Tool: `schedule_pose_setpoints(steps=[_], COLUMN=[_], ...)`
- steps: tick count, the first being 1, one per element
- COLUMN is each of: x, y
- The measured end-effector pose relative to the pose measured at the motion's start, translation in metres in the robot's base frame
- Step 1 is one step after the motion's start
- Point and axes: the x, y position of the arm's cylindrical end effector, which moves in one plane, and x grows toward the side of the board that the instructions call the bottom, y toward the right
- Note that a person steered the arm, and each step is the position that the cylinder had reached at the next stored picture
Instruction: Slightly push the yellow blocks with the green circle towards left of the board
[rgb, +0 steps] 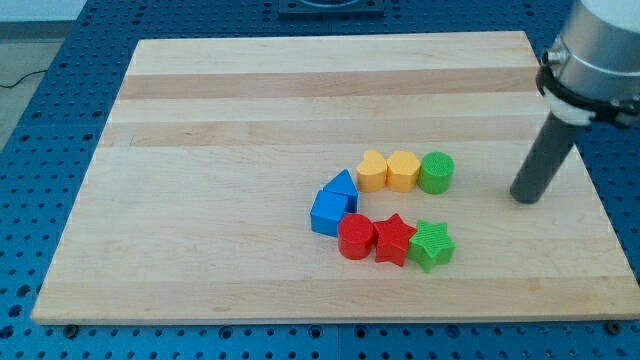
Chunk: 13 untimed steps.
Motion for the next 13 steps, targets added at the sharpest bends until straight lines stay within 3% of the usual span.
schedule_pose_setpoints(steps=[1,9,11,13], x=[-0.016,-0.021,-0.021,-0.012], y=[-0.005,-0.077,-0.078,-0.032])
